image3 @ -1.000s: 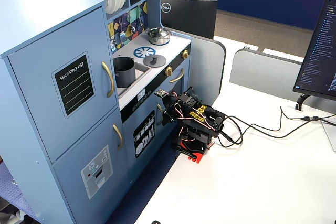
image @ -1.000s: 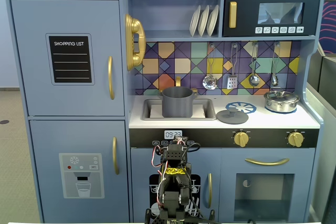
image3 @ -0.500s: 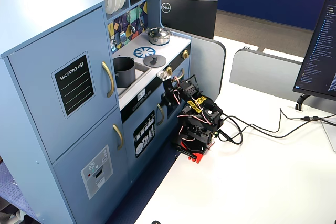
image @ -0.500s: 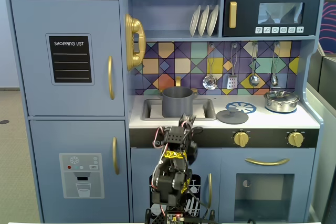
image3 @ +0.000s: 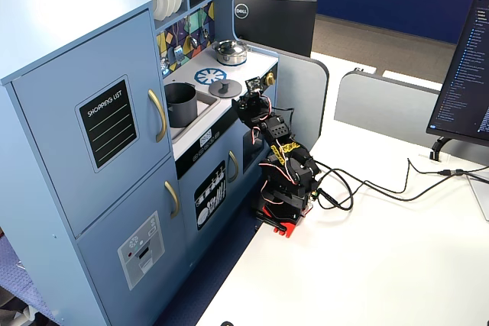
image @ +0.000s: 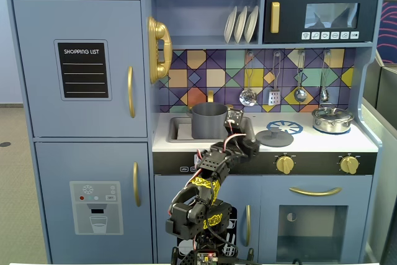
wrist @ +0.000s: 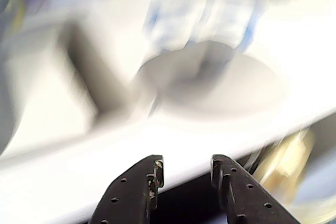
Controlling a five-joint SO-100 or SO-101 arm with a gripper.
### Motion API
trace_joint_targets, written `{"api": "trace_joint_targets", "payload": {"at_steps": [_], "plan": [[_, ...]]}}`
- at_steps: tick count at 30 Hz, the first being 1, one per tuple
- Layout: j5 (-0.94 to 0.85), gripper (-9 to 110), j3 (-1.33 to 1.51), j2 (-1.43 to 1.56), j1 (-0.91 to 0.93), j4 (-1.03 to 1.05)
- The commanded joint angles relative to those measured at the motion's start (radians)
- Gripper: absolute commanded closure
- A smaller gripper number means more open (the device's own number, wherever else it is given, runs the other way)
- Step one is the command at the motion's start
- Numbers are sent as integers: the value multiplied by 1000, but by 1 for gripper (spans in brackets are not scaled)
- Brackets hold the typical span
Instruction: Pick up the lid from the counter and put it on the gray recipient
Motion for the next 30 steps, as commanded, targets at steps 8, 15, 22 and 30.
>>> {"api": "trace_joint_targets", "payload": {"at_steps": [8, 15, 22, 30], "plan": [[89, 80, 20, -156, 26, -364], [95, 78, -11, -288, 49, -416], [67, 78, -114, -407, 71, -399], [61, 79, -233, -534, 72, -391]]}}
